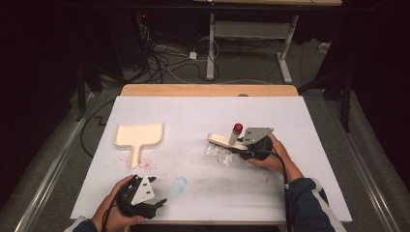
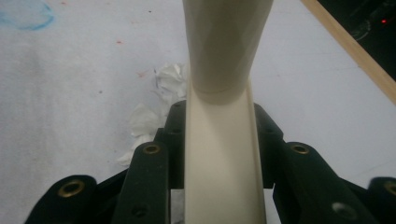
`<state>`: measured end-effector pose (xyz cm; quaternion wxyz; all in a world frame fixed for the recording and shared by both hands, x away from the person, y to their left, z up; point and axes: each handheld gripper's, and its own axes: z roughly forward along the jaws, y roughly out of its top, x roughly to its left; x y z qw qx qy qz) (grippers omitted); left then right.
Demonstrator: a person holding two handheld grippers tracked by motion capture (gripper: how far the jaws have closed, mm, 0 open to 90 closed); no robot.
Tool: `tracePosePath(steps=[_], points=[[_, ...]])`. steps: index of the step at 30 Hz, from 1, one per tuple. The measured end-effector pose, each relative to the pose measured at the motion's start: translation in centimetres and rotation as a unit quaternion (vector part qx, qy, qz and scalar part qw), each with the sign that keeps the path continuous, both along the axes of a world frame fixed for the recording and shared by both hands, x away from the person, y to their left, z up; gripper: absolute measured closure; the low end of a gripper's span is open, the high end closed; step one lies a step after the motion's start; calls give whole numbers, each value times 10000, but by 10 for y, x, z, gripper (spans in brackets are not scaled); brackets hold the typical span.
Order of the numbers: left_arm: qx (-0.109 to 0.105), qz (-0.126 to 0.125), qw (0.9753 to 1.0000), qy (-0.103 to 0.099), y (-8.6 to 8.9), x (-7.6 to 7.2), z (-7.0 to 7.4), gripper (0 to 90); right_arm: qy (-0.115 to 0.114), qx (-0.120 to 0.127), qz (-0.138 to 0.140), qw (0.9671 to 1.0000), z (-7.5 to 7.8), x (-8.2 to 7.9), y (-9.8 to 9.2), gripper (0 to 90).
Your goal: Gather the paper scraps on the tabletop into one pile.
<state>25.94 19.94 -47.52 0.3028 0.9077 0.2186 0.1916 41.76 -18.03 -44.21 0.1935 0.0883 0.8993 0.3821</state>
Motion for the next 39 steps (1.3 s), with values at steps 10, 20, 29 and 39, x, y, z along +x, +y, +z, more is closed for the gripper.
tracePosePath(steps=[10,20,29,39], points=[[-2,2,10000,-21,0,0,1,229,-692,223,-552,9958,15,-5,-9,673],[-3,7,10000,-100,1,-1,4,229,-555,247,-1700,9836,33,-11,-10,673],[3,2,9999,-140,1,-2,5,229,-133,114,-2973,9546,32,-31,-5,673],[14,17,9998,-181,-1,-2,5,229,222,41,-3800,9247,14,-52,12,673]])
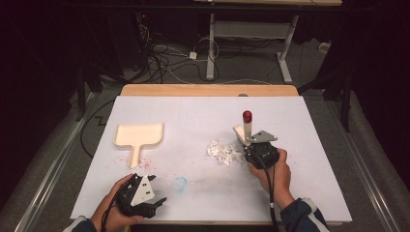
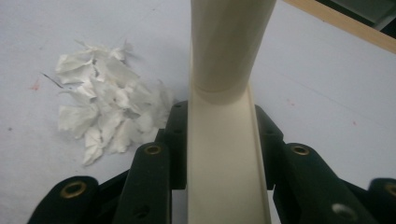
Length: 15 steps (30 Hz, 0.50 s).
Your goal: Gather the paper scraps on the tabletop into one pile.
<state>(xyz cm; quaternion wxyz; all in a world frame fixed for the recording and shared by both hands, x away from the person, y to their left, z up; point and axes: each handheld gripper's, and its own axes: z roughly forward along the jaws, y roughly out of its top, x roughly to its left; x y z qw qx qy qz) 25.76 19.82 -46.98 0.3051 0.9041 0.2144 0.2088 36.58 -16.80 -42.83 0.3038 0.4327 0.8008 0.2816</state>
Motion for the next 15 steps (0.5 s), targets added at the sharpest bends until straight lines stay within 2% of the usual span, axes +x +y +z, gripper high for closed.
tracePosePath(steps=[2,7,15], points=[[0,-11,10000,0,-1,0,0,230,43,-76,85,9999,-1,-2,9,671],[22,-10,10000,-5,-1,0,0,230,-30,-199,135,9997,-3,-3,31,669],[9,-18,10000,-3,0,0,0,231,-73,42,4,10000,0,2,41,670]])
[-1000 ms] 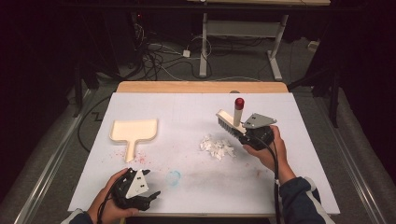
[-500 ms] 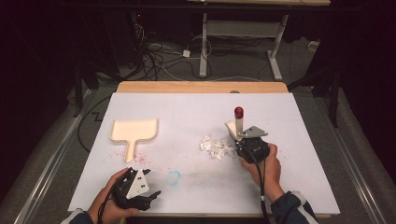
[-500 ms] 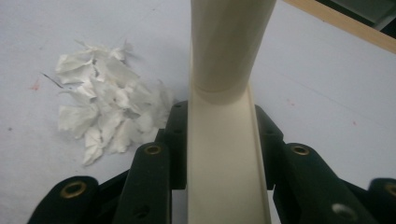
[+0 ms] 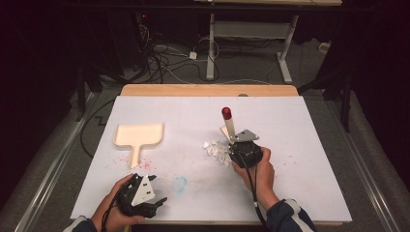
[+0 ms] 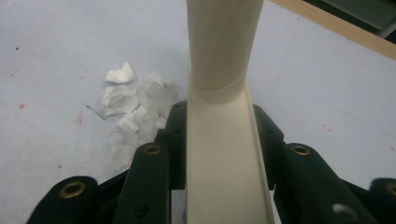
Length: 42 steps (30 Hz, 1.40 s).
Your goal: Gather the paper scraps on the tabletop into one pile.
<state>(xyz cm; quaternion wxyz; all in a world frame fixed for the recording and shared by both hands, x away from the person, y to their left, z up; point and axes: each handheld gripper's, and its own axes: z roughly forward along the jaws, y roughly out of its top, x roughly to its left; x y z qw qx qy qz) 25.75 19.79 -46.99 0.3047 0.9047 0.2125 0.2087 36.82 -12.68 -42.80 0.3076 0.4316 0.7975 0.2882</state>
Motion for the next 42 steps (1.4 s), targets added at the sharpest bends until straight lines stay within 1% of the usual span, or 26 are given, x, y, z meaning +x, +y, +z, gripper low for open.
tracePosePath(steps=[2,3,6,9,14,16,19,23,27,29,30,32,33,35,37,38,39,40,42], points=[[-1,13,10000,-1,1,0,0,231,-25,112,-56,9999,1,1,-2,671],[-3,15,10000,-2,1,0,0,231,-43,94,-60,9999,2,0,-4,671],[-14,21,10000,-17,1,0,1,230,-113,159,-94,9998,6,0,-10,672],[-24,30,10000,-10,1,0,0,231,-148,285,-111,9994,10,0,-18,672],[-24,41,10000,-24,1,1,1,229,-221,431,-71,9988,18,-1,-32,672],[-16,54,10000,-25,1,1,1,229,-259,550,-25,9981,21,-2,-39,671],[-37,86,9999,-40,2,1,2,229,-317,653,32,9974,27,-3,-47,671],[-74,123,9999,-72,4,2,3,228,-393,840,170,9955,34,-6,-58,671],[-90,170,9998,-89,6,3,3,228,-490,970,387,9933,42,-11,-65,671],[-90,182,9997,-136,6,4,4,227,-545,973,493,9925,45,-14,-68,671],[-111,199,9997,-92,6,4,3,228,-598,967,587,9918,46,-16,-69,671],[-107,204,9997,-120,7,6,3,227,-593,975,674,9912,48,-20,-69,671],[-128,224,9996,-69,7,6,2,227,-605,973,737,9907,49,-21,-69,671],[-129,220,9997,-67,8,6,2,227,-628,974,833,9898,50,-25,-71,672],[-136,237,9996,-67,10,6,2,227,-616,1012,936,9885,52,-28,-73,672],[-120,238,9996,-111,11,6,2,227,-617,1038,977,9879,53,-29,-75,672],[-146,261,9995,-79,12,6,2,227,-638,1066,1027,9869,54,-31,-77,672],[-139,273,9995,-127,13,6,3,227,-625,1076,1005,9871,54,-33,-78,672],[-169,303,9993,-151,14,6,4,227,-660,1000,1068,9870,55,-35,-82,673]])
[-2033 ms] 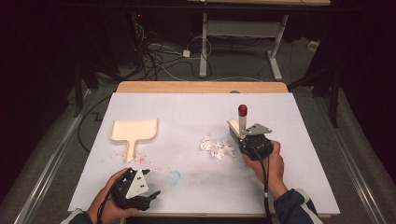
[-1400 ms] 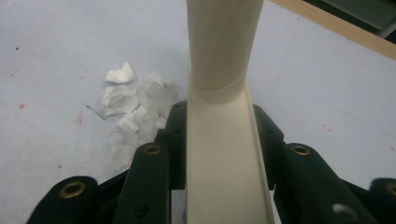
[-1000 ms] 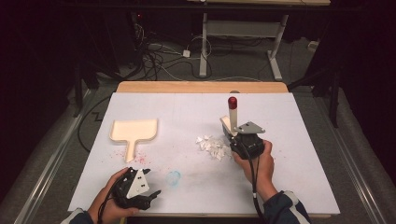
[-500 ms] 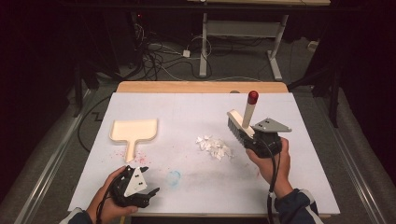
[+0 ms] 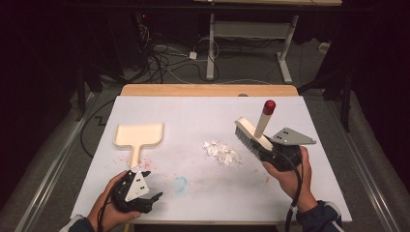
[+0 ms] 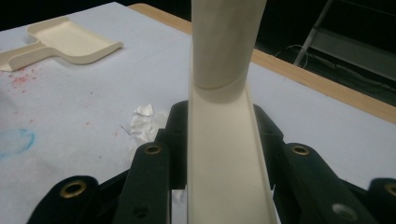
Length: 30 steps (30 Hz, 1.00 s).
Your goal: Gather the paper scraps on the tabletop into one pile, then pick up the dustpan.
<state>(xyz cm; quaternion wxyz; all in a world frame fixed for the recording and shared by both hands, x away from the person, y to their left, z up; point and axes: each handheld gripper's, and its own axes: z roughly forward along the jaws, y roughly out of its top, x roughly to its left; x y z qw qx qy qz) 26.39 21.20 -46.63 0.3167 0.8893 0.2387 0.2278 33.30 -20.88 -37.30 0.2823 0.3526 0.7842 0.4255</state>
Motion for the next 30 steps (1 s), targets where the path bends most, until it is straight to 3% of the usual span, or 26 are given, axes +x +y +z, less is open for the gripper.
tracePosePath(steps=[16,20,27,30], points=[[-10,133,9999,-7,1,3,0,227,-33,-131,-207,9997,-7,-6,-23,673],[-156,295,9994,35,5,5,1,227,-22,-99,-175,9998,-6,-6,-22,673],[-70,415,9991,29,6,7,2,229,-55,-144,-140,9998,-8,-9,-21,672],[-17,756,9971,10,6,12,3,234,-58,-158,-123,9998,-8,-12,-21,672]])
